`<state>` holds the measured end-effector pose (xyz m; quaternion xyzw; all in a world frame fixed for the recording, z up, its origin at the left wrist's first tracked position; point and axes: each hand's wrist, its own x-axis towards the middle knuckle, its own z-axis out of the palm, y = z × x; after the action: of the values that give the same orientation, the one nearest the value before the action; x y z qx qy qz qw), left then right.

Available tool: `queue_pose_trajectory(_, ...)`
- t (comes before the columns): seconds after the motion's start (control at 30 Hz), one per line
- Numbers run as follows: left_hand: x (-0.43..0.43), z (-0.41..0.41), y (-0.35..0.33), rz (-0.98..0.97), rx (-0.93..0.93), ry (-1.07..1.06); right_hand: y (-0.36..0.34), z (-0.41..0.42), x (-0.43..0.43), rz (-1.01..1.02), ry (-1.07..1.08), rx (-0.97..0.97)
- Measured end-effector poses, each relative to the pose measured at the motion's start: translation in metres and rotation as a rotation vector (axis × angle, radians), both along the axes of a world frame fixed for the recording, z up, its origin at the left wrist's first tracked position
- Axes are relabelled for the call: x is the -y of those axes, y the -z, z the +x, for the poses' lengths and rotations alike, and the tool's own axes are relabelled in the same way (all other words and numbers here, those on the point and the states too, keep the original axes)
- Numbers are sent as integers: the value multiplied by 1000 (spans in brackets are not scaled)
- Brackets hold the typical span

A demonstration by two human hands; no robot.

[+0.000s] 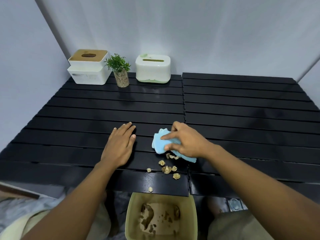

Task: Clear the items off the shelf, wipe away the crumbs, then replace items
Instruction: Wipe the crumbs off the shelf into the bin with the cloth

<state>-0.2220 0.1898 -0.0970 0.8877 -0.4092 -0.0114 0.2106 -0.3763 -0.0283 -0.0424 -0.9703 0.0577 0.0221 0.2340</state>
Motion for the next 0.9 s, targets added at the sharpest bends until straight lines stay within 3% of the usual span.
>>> queue_pose_trajectory(0.1, 0, -1, -1, 5, 6, 0, 8, -4, -1, 6, 17, -26)
queue_pose_trajectory(0.3, 0, -2, -4, 18, 3, -9, 12, -4, -12, -171, 19, 28)
queue_pose_trajectory(0.43, 0, -1, -4, 24, 2, -8, 6, -5, 17, -172, 350, 208)
queue_pose_trajectory(0.53, 1, -1, -4, 30, 11, -14, 14, -15, 40, -348, 539, 86)
queue_pose_trajectory(0.6, 1, -1, -4, 34, 12, -15, 25, -27, 43, -445, 463, 73)
queue_pose_trajectory(0.73, 0, -2, -4, 42, 21, -10, 33, -32, 48, -307, 161, 155)
queue_pose_trajectory(0.9, 1, -2, -4, 53, 31, -14, 33, -32, 41, -151, 209, 210)
